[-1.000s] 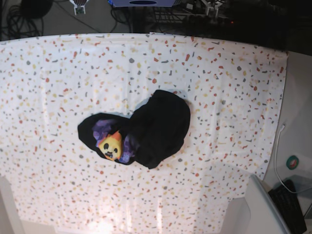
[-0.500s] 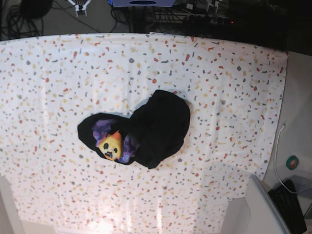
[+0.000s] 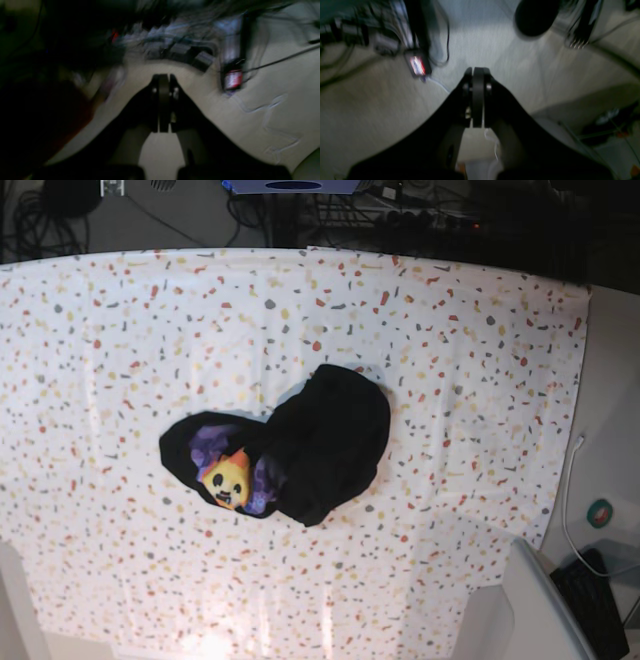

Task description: Layout the t-shirt on the table in an organized manner, then fold the t-shirt properly

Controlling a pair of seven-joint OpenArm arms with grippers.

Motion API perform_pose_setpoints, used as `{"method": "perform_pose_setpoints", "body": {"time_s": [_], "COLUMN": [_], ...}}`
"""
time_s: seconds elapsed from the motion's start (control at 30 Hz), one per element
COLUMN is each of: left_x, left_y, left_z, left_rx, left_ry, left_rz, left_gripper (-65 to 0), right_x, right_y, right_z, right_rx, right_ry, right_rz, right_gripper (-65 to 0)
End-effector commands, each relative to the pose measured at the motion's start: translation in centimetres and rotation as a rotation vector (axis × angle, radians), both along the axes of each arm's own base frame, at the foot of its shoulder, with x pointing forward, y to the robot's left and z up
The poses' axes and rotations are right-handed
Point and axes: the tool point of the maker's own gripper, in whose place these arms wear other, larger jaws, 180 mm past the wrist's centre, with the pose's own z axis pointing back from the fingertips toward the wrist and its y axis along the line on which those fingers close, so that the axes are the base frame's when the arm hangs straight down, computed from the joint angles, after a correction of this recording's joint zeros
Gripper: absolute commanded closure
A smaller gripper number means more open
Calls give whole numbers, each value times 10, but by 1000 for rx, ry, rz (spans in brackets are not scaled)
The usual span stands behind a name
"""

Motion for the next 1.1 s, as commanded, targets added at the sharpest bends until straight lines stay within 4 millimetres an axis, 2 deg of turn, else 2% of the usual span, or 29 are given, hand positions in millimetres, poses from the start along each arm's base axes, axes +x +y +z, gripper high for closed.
{"method": "perform_pose_setpoints", "body": {"time_s": [0.0,0.1,0.23,0.37,0.43,0.47,0.53,0.57,0.63,0.7,0.73,0.8,0.87,0.9,1.0,1.07], "left_x": [2,21,54,98,124,133,154,162,182,194,200,206,206,205,199,197], "left_y": [22,37,45,44,37,34,26,24,22,21,22,23,24,26,31,32], "left_z": [17,54,100,140,161,170,189,197,217,225,227,229,227,224,214,212], "left_rx": [49,89,73,-12,-55,-72,-104,-111,-113,-116,-116,-115,-113,-110,-98,-95], "left_ry": [-40,-141,-287,-440,-526,-561,-632,-663,-740,-785,-803,-821,-819,-811,-784,-777], "left_rz": [13,18,60,137,166,172,167,165,162,167,166,169,171,175,186,190], "left_gripper": [0,0,0,0,0,0,0,0,0,0,-74,-267,-402,-454,-541,-550], "right_x": [-10,16,57,112,153,167,212,224,254,283,299,325,346,359,399,413], "right_y": [1,-5,-8,0,24,38,67,80,121,157,173,205,230,239,254,264], "right_z": [11,40,77,124,149,151,161,162,171,186,194,211,224,228,225,207], "right_rx": [0,-20,-37,-38,3,33,92,119,198,252,269,294,314,323,322,289], "right_ry": [12,-45,-115,-244,-367,-401,-491,-497,-515,-546,-566,-614,-665,-690,-726,-701], "right_rz": [-9,-1,7,31,78,99,153,173,251,338,387,486,536,530,458,475], "right_gripper": [0,0,0,0,0,0,0,0,0,0,0,-179,-323,-363,-366,-366]}}
